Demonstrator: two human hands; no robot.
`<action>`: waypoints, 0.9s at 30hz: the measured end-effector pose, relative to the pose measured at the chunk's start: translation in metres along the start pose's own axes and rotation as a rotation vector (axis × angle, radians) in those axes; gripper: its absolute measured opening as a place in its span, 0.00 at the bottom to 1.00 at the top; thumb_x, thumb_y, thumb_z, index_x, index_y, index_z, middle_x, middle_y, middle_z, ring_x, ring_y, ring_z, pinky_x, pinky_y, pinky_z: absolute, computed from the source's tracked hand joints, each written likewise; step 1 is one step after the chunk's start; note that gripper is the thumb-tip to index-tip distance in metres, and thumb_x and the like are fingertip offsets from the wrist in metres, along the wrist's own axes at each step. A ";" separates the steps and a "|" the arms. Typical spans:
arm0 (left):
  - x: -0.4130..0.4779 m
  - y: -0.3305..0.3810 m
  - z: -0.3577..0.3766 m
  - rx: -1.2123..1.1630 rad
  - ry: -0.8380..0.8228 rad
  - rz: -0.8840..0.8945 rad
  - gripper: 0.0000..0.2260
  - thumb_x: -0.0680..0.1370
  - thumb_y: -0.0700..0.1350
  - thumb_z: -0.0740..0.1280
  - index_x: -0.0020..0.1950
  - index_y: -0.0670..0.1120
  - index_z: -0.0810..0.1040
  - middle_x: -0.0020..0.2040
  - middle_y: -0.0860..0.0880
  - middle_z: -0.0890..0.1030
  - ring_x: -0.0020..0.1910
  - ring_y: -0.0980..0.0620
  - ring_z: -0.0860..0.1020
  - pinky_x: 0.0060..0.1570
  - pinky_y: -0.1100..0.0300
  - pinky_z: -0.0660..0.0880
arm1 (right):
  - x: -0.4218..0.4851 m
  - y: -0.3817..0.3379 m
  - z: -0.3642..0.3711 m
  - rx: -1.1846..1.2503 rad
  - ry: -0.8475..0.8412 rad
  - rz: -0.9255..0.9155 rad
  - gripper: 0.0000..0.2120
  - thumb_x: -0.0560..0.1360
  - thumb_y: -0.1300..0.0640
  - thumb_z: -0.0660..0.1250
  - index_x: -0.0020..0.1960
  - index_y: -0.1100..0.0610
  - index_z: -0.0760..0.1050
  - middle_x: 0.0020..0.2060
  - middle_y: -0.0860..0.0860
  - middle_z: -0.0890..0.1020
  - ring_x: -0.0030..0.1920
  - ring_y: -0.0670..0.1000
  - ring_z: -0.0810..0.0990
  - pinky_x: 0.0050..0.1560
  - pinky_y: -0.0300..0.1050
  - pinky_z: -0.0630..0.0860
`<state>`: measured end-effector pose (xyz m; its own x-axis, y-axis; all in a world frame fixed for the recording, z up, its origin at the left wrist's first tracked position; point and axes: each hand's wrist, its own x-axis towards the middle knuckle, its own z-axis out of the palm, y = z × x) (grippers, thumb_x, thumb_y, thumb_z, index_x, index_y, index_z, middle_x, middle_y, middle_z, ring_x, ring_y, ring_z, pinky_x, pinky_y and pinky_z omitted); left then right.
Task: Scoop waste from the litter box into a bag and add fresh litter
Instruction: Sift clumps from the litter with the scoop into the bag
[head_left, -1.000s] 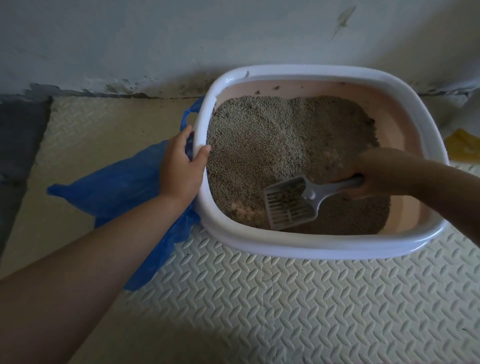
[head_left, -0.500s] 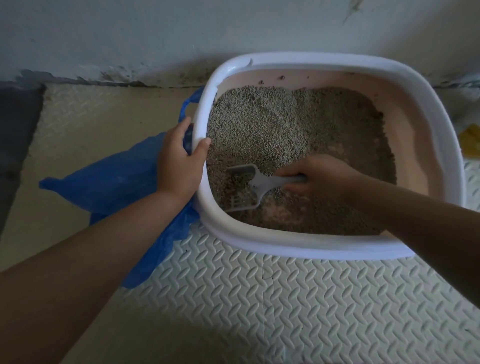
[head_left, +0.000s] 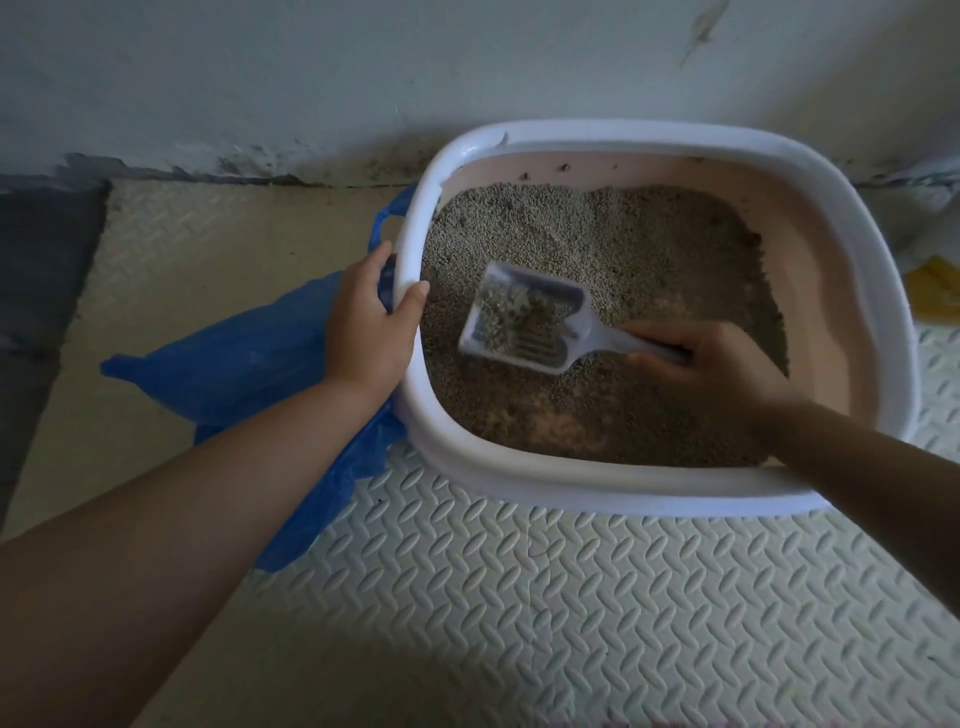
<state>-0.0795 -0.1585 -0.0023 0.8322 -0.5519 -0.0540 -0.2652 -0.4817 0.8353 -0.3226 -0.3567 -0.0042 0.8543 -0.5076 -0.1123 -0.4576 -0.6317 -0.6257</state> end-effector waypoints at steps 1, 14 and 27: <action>0.000 0.000 0.000 0.007 0.002 0.002 0.25 0.79 0.50 0.65 0.75 0.49 0.64 0.68 0.54 0.70 0.57 0.64 0.69 0.53 0.66 0.67 | -0.004 0.001 -0.003 0.008 0.032 0.016 0.17 0.73 0.51 0.70 0.61 0.45 0.78 0.41 0.38 0.82 0.38 0.37 0.78 0.39 0.35 0.72; 0.001 0.003 -0.001 0.099 0.004 0.030 0.24 0.79 0.50 0.65 0.74 0.48 0.65 0.68 0.49 0.71 0.61 0.53 0.72 0.55 0.61 0.68 | -0.030 0.001 -0.031 -0.058 0.139 -0.034 0.19 0.73 0.54 0.70 0.63 0.43 0.75 0.40 0.40 0.81 0.41 0.37 0.79 0.37 0.28 0.69; 0.000 0.005 -0.001 0.146 -0.016 0.058 0.24 0.80 0.49 0.63 0.74 0.47 0.63 0.68 0.47 0.70 0.59 0.54 0.71 0.51 0.62 0.67 | -0.047 0.010 -0.030 -0.046 0.197 0.093 0.16 0.75 0.47 0.65 0.63 0.45 0.77 0.32 0.37 0.78 0.33 0.37 0.76 0.34 0.38 0.66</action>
<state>-0.0800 -0.1603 0.0029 0.8057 -0.5920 -0.0173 -0.3817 -0.5414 0.7491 -0.3751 -0.3568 0.0177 0.7455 -0.6664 -0.0119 -0.5466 -0.6011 -0.5830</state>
